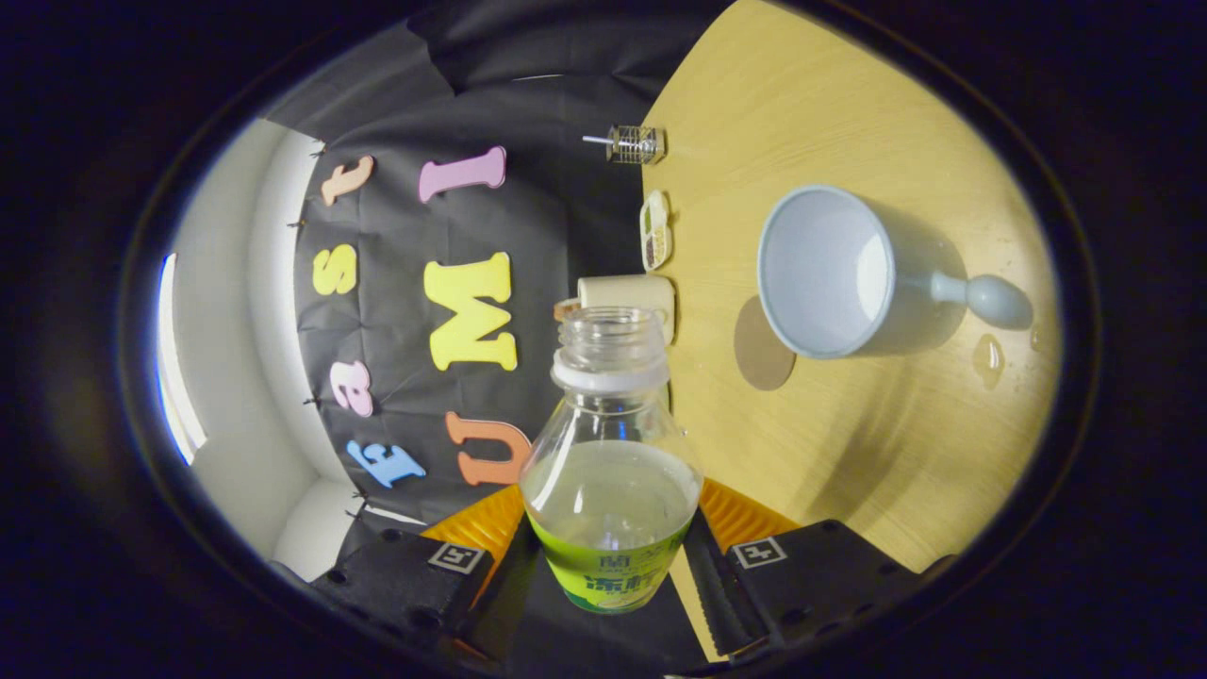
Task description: Take the bottle from table, then pour the juice into the cup, finally place the bottle on the coaster
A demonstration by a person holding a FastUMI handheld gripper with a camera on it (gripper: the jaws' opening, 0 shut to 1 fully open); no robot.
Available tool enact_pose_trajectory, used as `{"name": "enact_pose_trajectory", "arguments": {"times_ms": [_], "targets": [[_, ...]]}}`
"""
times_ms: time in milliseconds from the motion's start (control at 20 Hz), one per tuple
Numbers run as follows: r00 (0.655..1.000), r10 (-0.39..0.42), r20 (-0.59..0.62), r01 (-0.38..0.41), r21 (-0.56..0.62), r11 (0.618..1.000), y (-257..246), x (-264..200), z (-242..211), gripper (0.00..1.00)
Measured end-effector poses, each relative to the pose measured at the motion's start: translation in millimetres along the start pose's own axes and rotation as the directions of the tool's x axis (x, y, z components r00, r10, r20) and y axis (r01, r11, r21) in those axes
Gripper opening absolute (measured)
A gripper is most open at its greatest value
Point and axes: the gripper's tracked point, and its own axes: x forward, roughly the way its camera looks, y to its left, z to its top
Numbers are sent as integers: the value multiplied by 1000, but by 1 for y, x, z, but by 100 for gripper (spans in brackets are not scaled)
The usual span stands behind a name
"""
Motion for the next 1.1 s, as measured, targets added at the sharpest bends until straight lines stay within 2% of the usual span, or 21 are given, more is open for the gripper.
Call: {"name": "enact_pose_trajectory", "arguments": {"times_ms": [500,850,1100], "targets": [[999,-1,-35,5,93,996,-7,13,11,80],[997,29,-71,-16,185,983,-4,13,13,80],[993,12,-119,15,230,973,-7,22,9,80]]}}
